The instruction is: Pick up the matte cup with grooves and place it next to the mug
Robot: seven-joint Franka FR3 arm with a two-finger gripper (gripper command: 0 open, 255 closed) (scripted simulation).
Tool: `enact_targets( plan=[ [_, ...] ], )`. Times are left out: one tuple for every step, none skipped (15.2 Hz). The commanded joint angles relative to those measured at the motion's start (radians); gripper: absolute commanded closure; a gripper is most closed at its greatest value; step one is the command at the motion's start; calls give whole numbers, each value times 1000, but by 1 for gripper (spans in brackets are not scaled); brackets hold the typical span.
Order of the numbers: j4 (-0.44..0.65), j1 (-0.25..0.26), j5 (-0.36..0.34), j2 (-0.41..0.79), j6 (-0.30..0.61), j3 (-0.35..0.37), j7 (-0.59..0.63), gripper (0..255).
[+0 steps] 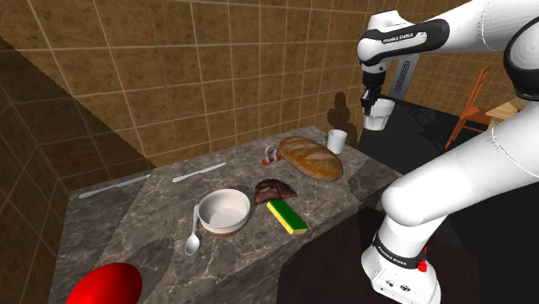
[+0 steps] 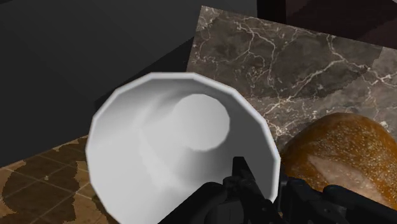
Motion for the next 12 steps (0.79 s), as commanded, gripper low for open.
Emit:
enact_targets(
  plan=[
    [23, -13, -11, 24, 17, -46, -55, 255],
    [34, -20, -15, 34, 24, -67, -80, 255],
    [47, -26, -18, 45, 30, -91, -109, 255],
    [35, -26, -20, 46, 44, -93, -106, 255],
    [23, -27, -23, 48, 57, -96, -104, 255],
    [11, -28, -25, 49, 70, -99, -102, 255],
    [-1, -28, -27, 51, 84, -101, -99, 255],
    [-13, -29, -29, 53, 97, -104, -97, 255],
    [-24, -30, -31, 55, 111, -107, -95, 255],
    [-35, -30, -33, 58, 124, -110, -93, 255],
    [-46, -31, -35, 61, 138, -113, -91, 255],
    [-57, -32, -37, 64, 152, -116, -89, 255]
  ],
)
